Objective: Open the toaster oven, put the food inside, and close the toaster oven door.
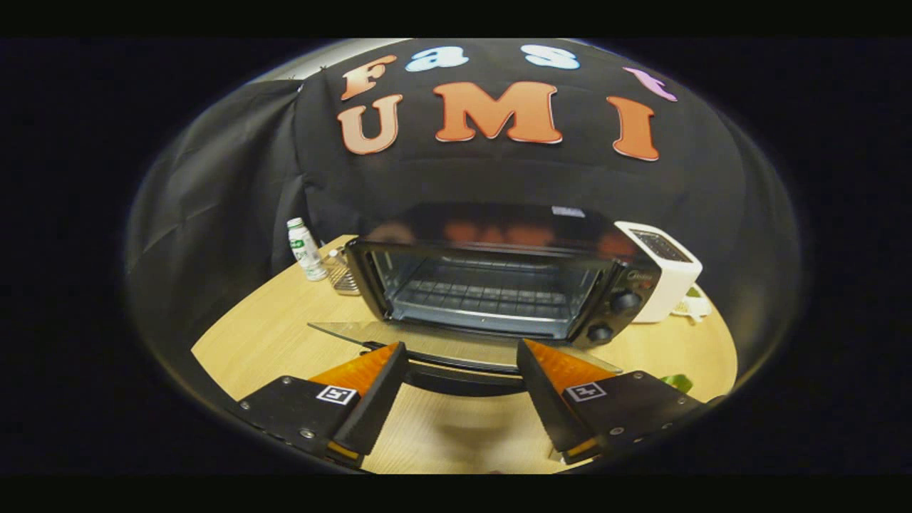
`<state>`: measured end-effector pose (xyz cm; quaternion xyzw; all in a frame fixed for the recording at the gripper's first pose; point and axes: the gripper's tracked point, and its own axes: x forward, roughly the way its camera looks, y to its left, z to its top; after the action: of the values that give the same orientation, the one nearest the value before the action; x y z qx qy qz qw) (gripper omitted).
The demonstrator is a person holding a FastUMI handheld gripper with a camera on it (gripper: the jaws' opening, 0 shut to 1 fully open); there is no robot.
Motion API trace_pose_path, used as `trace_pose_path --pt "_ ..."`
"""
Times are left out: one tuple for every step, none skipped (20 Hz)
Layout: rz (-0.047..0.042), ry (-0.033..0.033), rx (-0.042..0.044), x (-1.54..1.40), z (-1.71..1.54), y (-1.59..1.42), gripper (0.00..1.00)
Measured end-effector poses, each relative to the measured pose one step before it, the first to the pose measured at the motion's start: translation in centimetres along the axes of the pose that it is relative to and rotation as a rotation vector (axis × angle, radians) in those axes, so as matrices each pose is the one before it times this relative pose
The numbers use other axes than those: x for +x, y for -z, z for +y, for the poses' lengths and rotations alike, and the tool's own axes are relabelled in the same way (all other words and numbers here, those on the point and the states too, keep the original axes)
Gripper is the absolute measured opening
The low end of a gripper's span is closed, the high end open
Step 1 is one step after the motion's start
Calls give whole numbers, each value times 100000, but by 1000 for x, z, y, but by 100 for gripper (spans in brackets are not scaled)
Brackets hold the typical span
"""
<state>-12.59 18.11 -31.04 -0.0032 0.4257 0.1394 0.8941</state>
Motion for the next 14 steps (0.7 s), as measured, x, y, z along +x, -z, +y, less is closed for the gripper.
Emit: trace_pose_path --pt "2797 -1306 1127 13 312 1115 91" --pt "2170 -1108 1069 -8 136 1015 91" --pt "1690 -1149 394 146 115 790 91" --pt "1847 -997 54 370 74 740 91" --pt "2519 -759 261 421 131 812 91" --pt "2905 -354 1038 138 15 1044 91" --pt "2464 52 1683 479 -11 715 91" --pt "2325 -378 2295 607 -100 616 91" --pt "2364 -212 2386 548 -164 454 91" --pt "2175 -190 2248 332 -67 515 90" --pt "922 -254 1592 362 -80 223 90" --pt "-768 -17 310 336 -112 -171 89" --pt "155 367 -284 156 -222 -228 89" --pt "-327 -457 379 -45 -29 -79 87"
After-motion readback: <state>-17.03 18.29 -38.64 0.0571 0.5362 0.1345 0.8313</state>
